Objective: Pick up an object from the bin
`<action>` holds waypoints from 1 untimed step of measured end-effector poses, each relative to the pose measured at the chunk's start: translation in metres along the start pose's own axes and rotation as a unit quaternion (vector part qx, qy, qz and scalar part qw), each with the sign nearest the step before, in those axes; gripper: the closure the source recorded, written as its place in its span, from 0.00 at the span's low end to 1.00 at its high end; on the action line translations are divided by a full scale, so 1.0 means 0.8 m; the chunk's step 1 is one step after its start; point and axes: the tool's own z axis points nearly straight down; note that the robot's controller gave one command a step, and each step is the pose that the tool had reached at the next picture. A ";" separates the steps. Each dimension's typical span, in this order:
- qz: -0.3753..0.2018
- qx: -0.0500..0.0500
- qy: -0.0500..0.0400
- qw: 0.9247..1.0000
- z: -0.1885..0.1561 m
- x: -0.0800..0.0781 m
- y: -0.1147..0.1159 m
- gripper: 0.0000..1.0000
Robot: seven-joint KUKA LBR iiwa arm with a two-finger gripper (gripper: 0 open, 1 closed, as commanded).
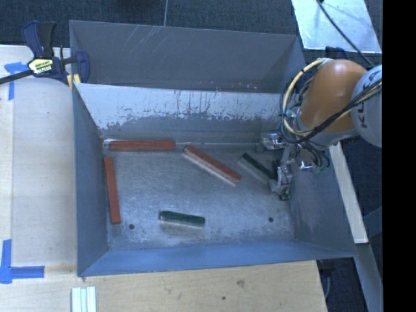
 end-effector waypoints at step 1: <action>0.000 0.002 -0.004 1.000 -0.005 -0.003 -0.001 1.00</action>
Offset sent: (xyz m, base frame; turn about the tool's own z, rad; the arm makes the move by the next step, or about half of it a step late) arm 0.0000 0.0000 0.0000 0.0000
